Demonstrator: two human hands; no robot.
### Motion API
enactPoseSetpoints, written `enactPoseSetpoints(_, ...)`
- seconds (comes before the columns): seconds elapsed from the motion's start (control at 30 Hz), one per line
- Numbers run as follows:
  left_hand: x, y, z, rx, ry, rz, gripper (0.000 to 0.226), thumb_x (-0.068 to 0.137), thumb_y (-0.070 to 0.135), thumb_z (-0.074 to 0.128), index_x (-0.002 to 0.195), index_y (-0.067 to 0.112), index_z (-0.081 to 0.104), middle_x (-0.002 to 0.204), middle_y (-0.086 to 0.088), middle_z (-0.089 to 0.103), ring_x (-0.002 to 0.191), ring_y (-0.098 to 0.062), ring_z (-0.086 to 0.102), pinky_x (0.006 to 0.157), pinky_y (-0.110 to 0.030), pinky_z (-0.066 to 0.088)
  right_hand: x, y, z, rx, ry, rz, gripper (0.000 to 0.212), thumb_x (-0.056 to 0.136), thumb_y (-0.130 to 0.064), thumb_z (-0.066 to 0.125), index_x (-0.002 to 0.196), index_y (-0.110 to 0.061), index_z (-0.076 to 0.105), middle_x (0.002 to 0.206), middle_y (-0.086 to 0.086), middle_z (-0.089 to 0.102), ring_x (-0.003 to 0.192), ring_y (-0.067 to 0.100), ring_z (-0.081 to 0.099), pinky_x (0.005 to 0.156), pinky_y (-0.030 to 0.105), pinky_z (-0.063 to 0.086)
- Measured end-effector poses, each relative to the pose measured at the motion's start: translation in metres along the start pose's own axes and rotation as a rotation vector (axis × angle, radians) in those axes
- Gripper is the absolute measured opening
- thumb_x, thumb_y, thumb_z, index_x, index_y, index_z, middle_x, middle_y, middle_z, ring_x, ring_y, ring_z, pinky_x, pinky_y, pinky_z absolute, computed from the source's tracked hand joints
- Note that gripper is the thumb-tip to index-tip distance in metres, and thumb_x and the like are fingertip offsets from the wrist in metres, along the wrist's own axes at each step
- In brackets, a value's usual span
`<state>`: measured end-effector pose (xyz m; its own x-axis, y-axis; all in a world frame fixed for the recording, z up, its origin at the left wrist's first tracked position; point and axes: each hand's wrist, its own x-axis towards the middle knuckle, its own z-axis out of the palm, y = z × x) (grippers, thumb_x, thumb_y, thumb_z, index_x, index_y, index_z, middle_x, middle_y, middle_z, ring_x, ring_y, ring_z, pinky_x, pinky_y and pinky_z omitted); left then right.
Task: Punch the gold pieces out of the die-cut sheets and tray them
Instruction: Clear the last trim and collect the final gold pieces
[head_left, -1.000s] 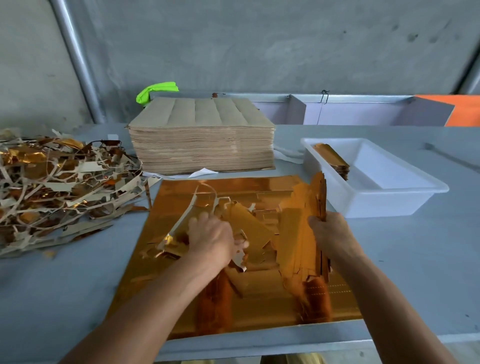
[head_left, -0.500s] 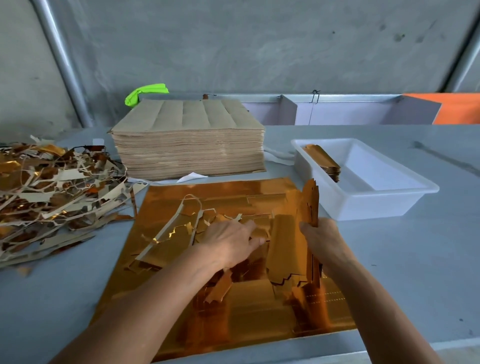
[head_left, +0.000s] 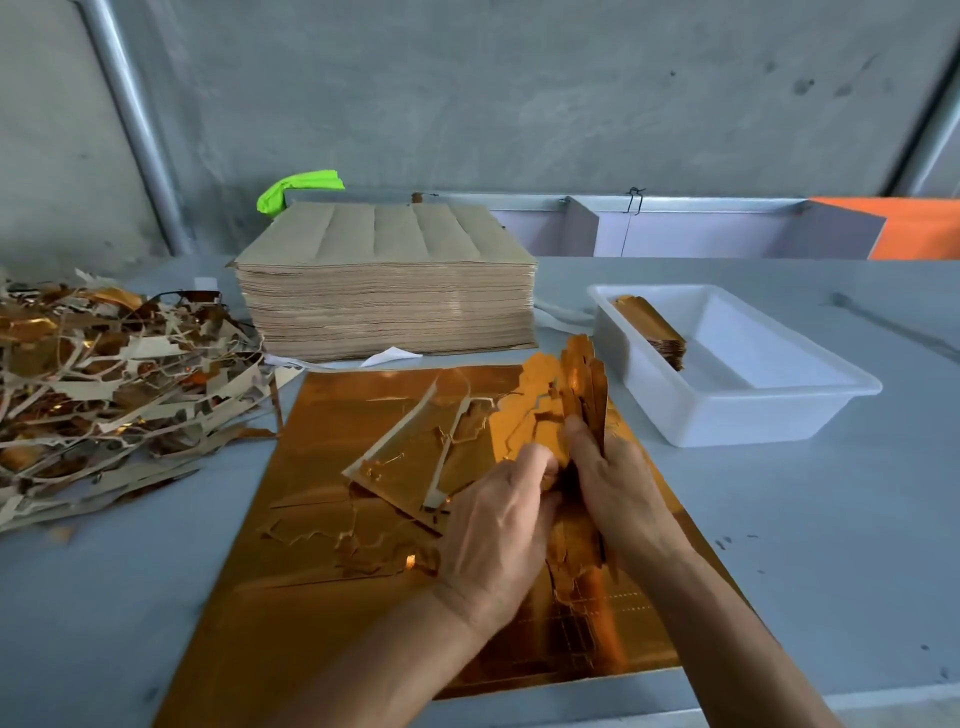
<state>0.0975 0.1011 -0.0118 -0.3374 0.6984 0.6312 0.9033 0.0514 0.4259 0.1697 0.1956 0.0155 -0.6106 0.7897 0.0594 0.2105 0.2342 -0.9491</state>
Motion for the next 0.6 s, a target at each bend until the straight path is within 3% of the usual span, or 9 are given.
enactPoseSetpoints(0.13,-0.002,-0.009,0.005,-0.031,-0.048,0.159,0.046,0.072,0.011,0.081,0.103,0.013,0.049,0.088,-0.006,0.069,0.07,-0.016,0.066,0.061,-0.02,0.054,0.001,0.002,-0.005,0.034,0.063,0.131,0.031,0.093,-0.027,0.059,0.066,-0.013,0.055,0.054,-0.002,0.056,0.053,0.017,0.056,0.055,0.032,0.053)
enactPoseSetpoints(0.2,-0.006,-0.02,0.004,0.065,-0.149,0.198,0.062,0.067,0.026,0.084,0.112,0.012,0.045,0.112,-0.011,0.064,0.071,-0.013,0.066,0.064,-0.02,0.057,0.005,0.002,-0.011,0.037,0.081,0.207,0.024,0.094,-0.021,0.057,0.079,-0.003,0.061,0.066,0.008,0.061,0.063,0.026,0.06,0.069,0.045,0.057)
enactPoseSetpoints(0.27,-0.005,-0.03,-0.004,0.226,-0.262,0.092,0.077,0.073,0.043,0.075,0.132,0.012,0.036,0.141,-0.015,0.039,0.073,-0.008,0.061,0.068,-0.017,0.054,0.007,-0.001,-0.016,0.014,0.078,0.223,0.025,0.095,-0.022,0.056,0.091,0.001,0.062,0.074,0.015,0.063,0.071,0.032,0.064,0.077,0.053,0.056)
enactPoseSetpoints(0.33,-0.001,-0.043,-0.01,0.381,-0.339,-0.034,0.092,0.078,0.053,0.064,0.145,0.018,0.012,0.15,-0.011,0.017,0.074,-0.003,0.055,0.064,-0.013,0.049,0.006,-0.007,-0.02,-0.024,0.068,0.208,0.024,0.096,-0.022,0.055,0.098,0.002,0.06,0.08,0.023,0.062,0.075,0.038,0.065,0.079,0.057,0.053)
enactPoseSetpoints(0.4,0.007,-0.056,-0.019,0.433,-0.402,-0.101,0.098,0.076,0.053,0.065,0.145,0.022,0.004,0.144,-0.009,0.029,0.074,-0.002,0.055,0.057,-0.013,0.047,0.008,-0.01,-0.025,-0.094,0.065,0.178,0.028,0.095,-0.019,0.054,0.104,0.008,0.057,0.09,0.032,0.06,0.082,0.046,0.062,0.082,0.059,0.049)
enactPoseSetpoints(0.47,0.013,-0.069,-0.029,0.519,-0.433,-0.093,0.082,0.081,0.042,0.066,0.144,0.019,0.019,0.126,-0.005,0.051,0.078,-0.005,0.059,0.064,-0.018,0.051,0.01,-0.013,-0.03,-0.167,0.05,0.174,0.024,0.095,-0.018,0.055,0.099,0.006,0.059,0.101,0.033,0.06,0.089,0.047,0.06,0.08,0.056,0.05)
enactPoseSetpoints(0.5,0.016,-0.074,-0.036,0.593,-0.448,-0.078,0.062,0.087,0.034,0.063,0.139,0.017,0.034,0.113,-0.002,0.058,0.077,-0.006,0.06,0.066,-0.019,0.052,0.01,-0.015,-0.035,-0.198,0.045,0.178,0.018,0.095,-0.018,0.055,0.09,-0.001,0.059,0.1,0.031,0.061,0.087,0.042,0.061,0.074,0.048,0.052)
enactPoseSetpoints(0.53,0.019,-0.079,-0.043,0.665,-0.454,-0.075,0.04,0.092,0.026,0.059,0.129,0.017,0.046,0.1,0.001,0.06,0.074,-0.006,0.059,0.064,-0.019,0.051,0.011,-0.015,-0.04,-0.226,0.047,0.185,0.015,0.095,-0.019,0.056,0.084,-0.007,0.057,0.093,0.028,0.061,0.081,0.035,0.062,0.067,0.04,0.051)
enactPoseSetpoints(0.6,0.023,-0.09,-0.057,0.756,-0.469,-0.095,0.017,0.096,0.017,0.054,0.112,0.016,0.057,0.079,0.005,0.053,0.066,-0.005,0.055,0.059,-0.019,0.046,0.012,-0.012,-0.052,-0.248,0.078,0.196,0.013,0.094,-0.018,0.055,0.087,-0.007,0.058,0.084,0.02,0.061,0.073,0.028,0.059,0.065,0.037,0.047)
